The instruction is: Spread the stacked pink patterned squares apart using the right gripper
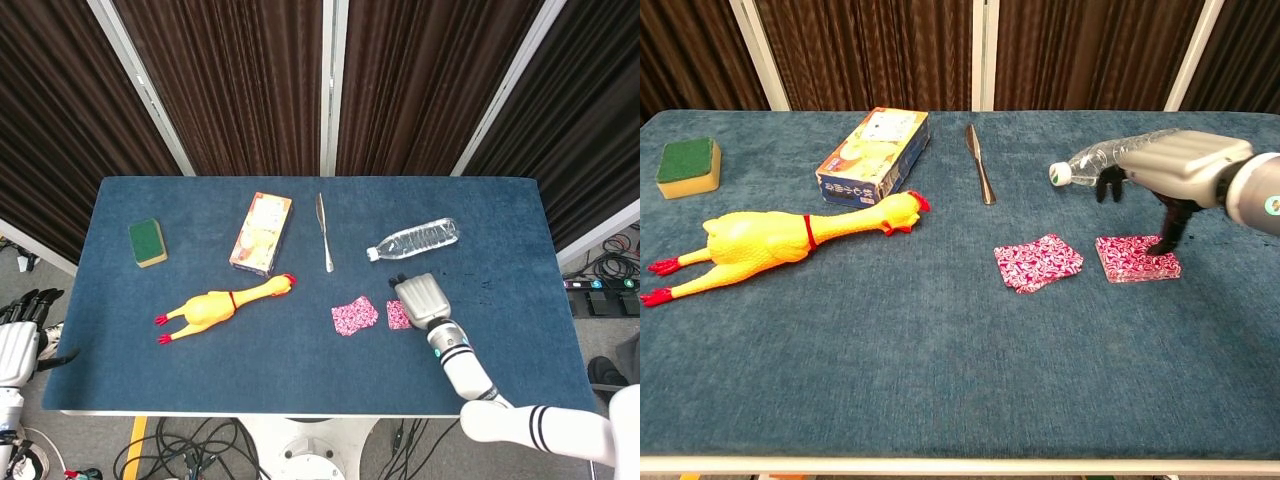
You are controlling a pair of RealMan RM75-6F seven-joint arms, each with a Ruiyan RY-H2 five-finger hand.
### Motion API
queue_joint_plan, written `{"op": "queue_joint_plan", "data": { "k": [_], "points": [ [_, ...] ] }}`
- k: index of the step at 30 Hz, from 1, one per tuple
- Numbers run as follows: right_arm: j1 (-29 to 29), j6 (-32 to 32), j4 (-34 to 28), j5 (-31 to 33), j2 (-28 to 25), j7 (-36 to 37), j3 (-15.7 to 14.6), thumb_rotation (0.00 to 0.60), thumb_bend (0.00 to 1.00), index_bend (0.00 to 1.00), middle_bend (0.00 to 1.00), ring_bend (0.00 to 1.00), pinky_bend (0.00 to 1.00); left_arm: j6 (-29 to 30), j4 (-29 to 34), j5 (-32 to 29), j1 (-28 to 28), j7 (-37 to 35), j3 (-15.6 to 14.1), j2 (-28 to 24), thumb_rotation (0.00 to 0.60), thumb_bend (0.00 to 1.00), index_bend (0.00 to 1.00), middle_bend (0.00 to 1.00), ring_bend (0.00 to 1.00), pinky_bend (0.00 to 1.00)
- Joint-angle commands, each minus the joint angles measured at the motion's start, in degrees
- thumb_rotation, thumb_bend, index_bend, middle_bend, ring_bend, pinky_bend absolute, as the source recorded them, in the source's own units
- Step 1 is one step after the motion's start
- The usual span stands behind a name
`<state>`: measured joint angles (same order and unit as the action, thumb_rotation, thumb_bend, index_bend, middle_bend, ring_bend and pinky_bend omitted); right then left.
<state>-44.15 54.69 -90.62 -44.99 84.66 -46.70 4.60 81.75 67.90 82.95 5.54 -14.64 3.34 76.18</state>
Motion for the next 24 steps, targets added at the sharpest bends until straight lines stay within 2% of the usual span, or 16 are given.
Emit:
{"op": "queue_joint_plan", "data": {
  "k": [1, 9, 24],
  "points": [
    [0.17, -1.30, 0.50, 0.08, -1.03, 1.62, -0.93, 0.600, 0.06, 0.28, 0.28, 0.76, 0.90, -0.14, 0.19, 0.05, 0.08, 0.19, -0.06, -0.04, 0.600, 0.03, 0.16, 0.14, 0.08, 0.18],
    [0.40, -1.89, 2.13, -1.59, -0.93, 4.18, -2.33, 0.600, 0.06, 0.29, 0.29, 0.76, 0.90, -0.21, 0.38, 0.14, 0.20, 0.50, -0.08, -0.06, 0.600, 0.03, 0.16, 0.14, 0.08, 0.18],
    [-0.11, -2.37, 4.61, -2.40, 1.68, 5.63, -3.14, 0.600, 0.06, 0.29, 0.29, 0.76, 0.90, -0.47, -0.13, -0.05, 0.15, 0.03, -0.11, 0.09, 0.600, 0.03, 0.16, 0.14, 0.08, 0.18]
  ]
}}
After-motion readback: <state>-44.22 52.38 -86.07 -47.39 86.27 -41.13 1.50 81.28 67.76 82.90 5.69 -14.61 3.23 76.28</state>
